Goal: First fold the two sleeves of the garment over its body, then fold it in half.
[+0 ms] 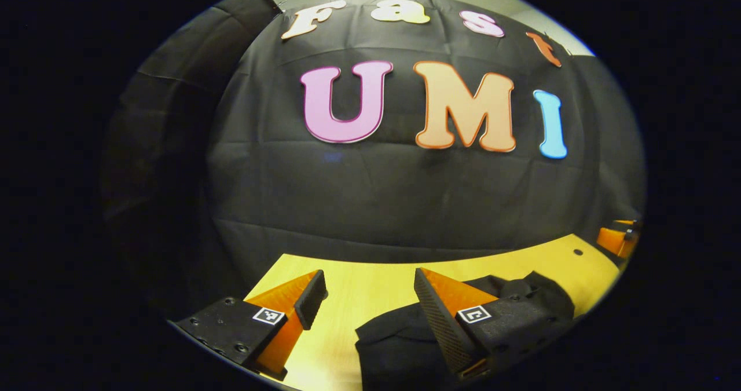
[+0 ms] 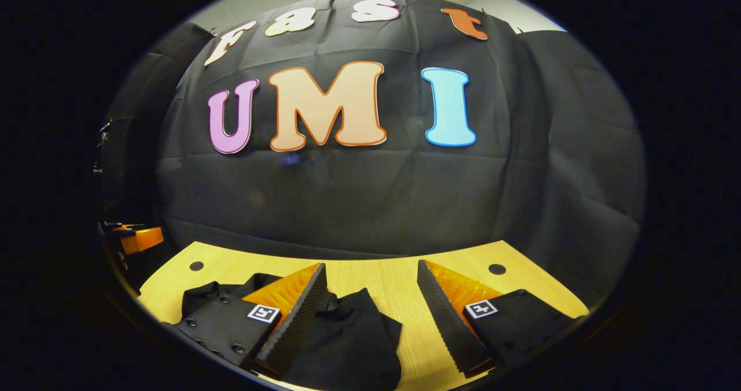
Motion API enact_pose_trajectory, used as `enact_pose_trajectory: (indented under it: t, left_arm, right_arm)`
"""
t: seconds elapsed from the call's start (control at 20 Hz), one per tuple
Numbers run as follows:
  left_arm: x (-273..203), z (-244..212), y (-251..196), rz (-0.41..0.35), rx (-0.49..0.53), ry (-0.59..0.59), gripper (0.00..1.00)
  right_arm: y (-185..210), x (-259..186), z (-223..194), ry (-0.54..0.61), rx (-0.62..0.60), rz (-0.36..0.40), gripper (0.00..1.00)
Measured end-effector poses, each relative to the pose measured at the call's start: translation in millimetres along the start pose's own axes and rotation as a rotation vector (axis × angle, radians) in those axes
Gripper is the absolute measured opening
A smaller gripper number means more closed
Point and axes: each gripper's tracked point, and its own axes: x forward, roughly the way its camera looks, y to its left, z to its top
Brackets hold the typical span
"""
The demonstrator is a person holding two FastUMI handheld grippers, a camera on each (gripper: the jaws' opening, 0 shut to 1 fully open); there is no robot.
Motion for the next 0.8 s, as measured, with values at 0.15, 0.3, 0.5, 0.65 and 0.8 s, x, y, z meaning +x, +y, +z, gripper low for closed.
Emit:
enact_pose_trajectory:
  t: [0.15, 0.3, 0.5, 0.65, 0.8]
  left_arm:
    - [-34, 27, -5, 0.007, -0.026, -0.064, 0.93]
    - [-80, 50, -6, 0.031, -0.010, -0.116, 0.92]
    - [-146, 71, -15, 0.047, 0.024, -0.175, 0.92]
    - [-196, 79, -22, 0.053, 0.019, -0.207, 0.92]
    - [-246, 85, -23, 0.068, 0.022, -0.249, 0.92]
  right_arm:
    - [-1, -42, 19, -0.071, -0.014, 0.011, 1.00]
    - [-3, -88, 30, -0.145, -0.023, 0.039, 0.98]
    - [-6, -151, 30, -0.181, -0.022, 0.079, 0.99]
    - [-6, -201, 24, -0.193, -0.002, 0.106, 0.98]
    - [-7, -253, 17, -0.220, 0.025, 0.124, 0.98]
